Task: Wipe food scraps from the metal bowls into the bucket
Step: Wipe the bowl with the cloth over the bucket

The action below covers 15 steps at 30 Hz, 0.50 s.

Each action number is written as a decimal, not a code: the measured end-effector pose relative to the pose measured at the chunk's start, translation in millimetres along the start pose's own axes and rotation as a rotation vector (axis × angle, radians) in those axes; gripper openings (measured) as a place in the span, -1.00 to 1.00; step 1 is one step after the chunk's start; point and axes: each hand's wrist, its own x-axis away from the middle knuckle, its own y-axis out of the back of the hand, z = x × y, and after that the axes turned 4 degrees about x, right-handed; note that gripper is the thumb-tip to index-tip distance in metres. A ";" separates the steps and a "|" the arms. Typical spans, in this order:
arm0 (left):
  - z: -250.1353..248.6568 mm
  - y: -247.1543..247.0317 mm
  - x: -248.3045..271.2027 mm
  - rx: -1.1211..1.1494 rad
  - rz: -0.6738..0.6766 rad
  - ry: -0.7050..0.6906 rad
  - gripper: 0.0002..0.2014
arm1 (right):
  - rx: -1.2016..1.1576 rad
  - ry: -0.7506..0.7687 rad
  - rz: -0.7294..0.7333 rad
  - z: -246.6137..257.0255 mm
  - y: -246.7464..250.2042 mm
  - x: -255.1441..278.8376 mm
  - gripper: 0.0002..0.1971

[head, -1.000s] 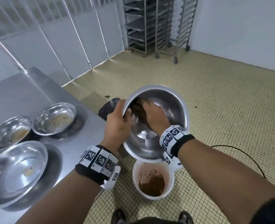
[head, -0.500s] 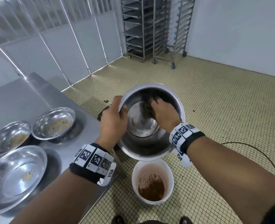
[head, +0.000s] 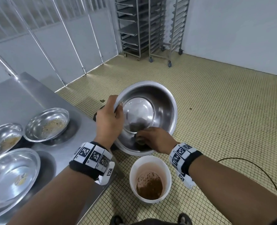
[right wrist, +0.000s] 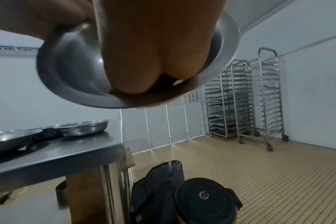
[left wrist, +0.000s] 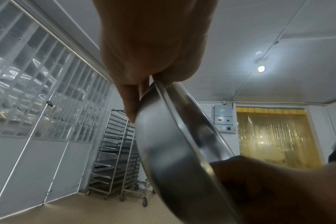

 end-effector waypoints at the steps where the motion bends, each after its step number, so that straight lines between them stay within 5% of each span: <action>1: 2.3 -1.3 0.5 0.005 -0.016 -0.006 -0.82 | -0.003 0.014 0.008 -0.4 -2.1 2.5 -0.75; 11: 27.9 -3.0 -0.6 0.052 -0.093 0.068 -0.89 | 0.028 -0.079 0.158 -7.1 -24.3 32.4 -0.85; 15: 30.3 7.1 -8.3 0.001 -0.049 0.039 -0.87 | -0.018 -0.200 -0.103 -10.4 -2.9 21.0 -0.85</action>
